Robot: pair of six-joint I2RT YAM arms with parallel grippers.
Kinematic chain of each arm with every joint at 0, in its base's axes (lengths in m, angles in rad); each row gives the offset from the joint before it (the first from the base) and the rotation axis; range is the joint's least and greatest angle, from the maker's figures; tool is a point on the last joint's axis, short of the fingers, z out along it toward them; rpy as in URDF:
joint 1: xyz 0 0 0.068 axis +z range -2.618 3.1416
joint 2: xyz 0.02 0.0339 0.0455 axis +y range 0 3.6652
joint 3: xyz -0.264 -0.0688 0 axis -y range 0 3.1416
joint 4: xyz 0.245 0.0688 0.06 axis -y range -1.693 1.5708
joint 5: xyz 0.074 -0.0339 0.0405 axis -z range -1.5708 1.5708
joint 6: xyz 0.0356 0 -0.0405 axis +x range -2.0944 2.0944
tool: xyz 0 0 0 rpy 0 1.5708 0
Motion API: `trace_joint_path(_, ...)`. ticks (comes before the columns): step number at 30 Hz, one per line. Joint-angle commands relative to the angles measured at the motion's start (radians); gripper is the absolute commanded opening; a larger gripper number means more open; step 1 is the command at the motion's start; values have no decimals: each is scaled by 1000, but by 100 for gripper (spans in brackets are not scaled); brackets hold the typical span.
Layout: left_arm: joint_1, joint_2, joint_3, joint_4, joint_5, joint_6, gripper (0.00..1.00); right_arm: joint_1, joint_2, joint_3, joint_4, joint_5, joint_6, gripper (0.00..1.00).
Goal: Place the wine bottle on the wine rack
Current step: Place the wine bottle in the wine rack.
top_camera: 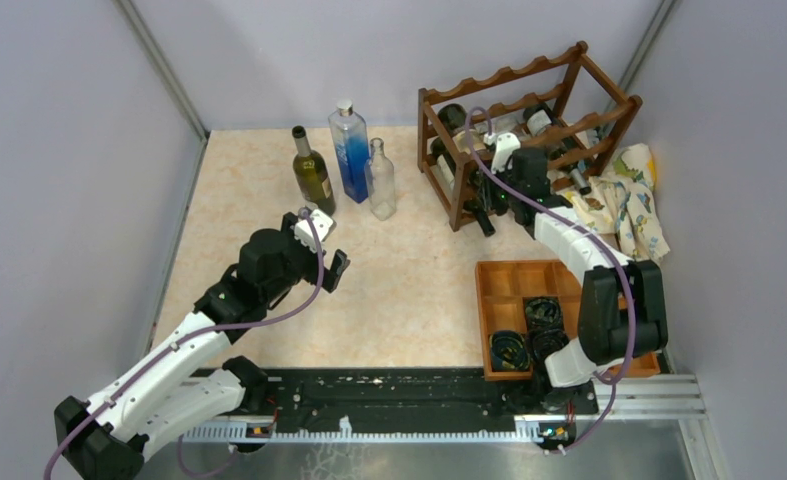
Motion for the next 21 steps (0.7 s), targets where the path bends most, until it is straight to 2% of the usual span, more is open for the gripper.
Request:
trace_joint_path(1,5,0,-3,17,18,14,99,16,-7,98,152,6,3,13)
trace_joint_path(9,5,-1,-5,18,18,14,99,20,-3,111,163,12,4,14)
trace_joint_path(11,5,0,-5,17,18,14,99,21,-3,111,169,15,7,19)
trace_joint_path(21,5,1,-5,17,16,14,99,22,2,120,170,18,16,30)
